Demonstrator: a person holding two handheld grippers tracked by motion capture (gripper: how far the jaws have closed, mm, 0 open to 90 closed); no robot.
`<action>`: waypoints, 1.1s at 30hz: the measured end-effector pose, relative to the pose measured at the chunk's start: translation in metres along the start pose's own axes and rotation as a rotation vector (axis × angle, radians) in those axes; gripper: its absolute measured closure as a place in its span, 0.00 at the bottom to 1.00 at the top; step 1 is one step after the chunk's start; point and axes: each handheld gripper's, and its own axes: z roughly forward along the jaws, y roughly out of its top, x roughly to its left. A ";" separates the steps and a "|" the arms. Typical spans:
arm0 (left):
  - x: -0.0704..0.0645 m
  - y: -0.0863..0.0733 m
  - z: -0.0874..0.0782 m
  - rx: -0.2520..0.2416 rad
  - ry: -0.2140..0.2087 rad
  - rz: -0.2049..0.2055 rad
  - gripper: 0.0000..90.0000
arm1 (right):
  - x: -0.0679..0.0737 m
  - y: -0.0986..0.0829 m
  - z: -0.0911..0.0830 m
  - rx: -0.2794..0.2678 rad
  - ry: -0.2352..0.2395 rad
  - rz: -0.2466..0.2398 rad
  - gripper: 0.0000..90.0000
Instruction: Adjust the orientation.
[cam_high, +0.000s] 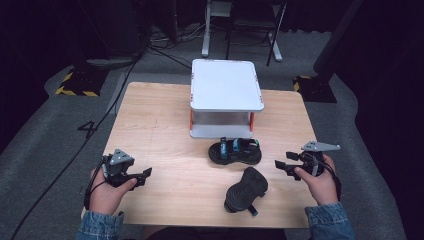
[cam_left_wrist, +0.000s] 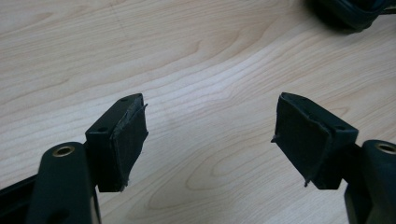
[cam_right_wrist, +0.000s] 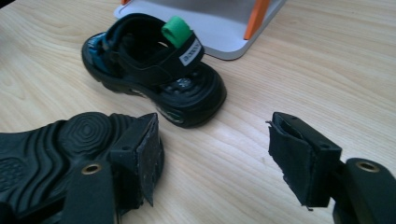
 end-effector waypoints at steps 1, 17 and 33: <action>0.000 0.002 0.000 0.004 -0.004 0.011 0.28 | 0.003 0.001 0.000 0.009 0.008 -0.007 0.36; -0.009 0.016 0.017 0.019 -0.065 0.023 0.28 | 0.052 0.003 -0.002 0.155 0.197 -0.127 0.24; -0.020 0.019 0.023 0.033 -0.096 0.043 0.29 | 0.104 0.004 0.010 0.181 0.345 -0.239 0.18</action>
